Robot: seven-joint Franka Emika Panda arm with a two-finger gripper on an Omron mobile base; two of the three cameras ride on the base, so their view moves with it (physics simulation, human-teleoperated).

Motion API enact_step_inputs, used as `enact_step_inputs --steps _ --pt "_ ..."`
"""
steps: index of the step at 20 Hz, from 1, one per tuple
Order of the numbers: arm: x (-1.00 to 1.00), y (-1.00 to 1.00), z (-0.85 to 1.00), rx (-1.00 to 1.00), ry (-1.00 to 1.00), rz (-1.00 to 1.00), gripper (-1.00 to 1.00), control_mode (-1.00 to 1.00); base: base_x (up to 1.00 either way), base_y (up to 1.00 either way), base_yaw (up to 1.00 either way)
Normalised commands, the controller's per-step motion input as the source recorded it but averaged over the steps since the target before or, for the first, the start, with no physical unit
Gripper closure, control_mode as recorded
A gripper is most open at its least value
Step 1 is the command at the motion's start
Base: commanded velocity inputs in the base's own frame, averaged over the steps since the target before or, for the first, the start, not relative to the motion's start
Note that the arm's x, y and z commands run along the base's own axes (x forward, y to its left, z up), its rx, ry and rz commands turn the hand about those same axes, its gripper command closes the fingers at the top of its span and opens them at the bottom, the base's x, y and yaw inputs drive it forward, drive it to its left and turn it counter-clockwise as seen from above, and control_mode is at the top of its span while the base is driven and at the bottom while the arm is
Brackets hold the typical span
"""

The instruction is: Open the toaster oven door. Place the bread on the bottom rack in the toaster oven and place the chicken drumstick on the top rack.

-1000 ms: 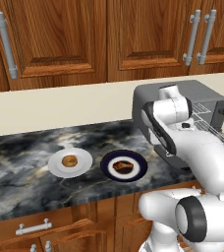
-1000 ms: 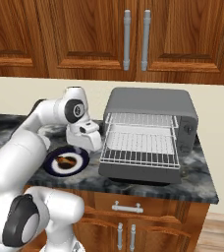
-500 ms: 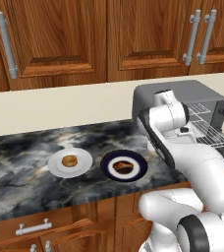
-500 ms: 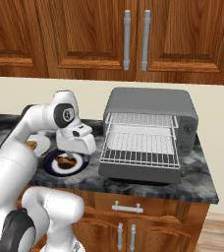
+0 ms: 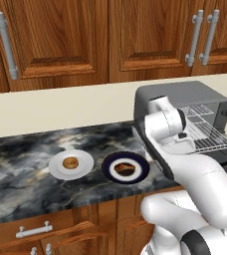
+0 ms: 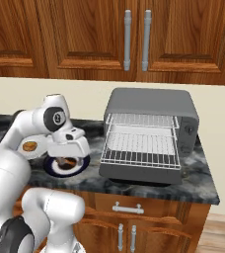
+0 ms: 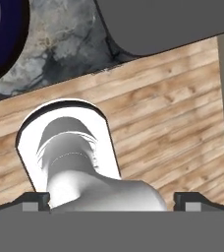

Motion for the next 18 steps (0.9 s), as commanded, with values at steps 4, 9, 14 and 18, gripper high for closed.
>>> enact_step_inputs --steps 4,9,14,18 --pt "-0.02 0.14 -0.04 0.0 0.17 0.11 -1.0 -1.0 0.0 0.0 0.0" --pt "0.01 0.16 -0.07 0.0 0.17 0.09 -1.0 -1.0 0.0 0.0 0.0" --pt "0.04 0.15 -0.12 0.0 0.21 0.05 -1.0 -1.0 0.0 0.0 0.0" --pt "0.09 0.12 -0.11 0.0 0.23 0.04 -1.0 -1.0 0.0 0.0 0.0"
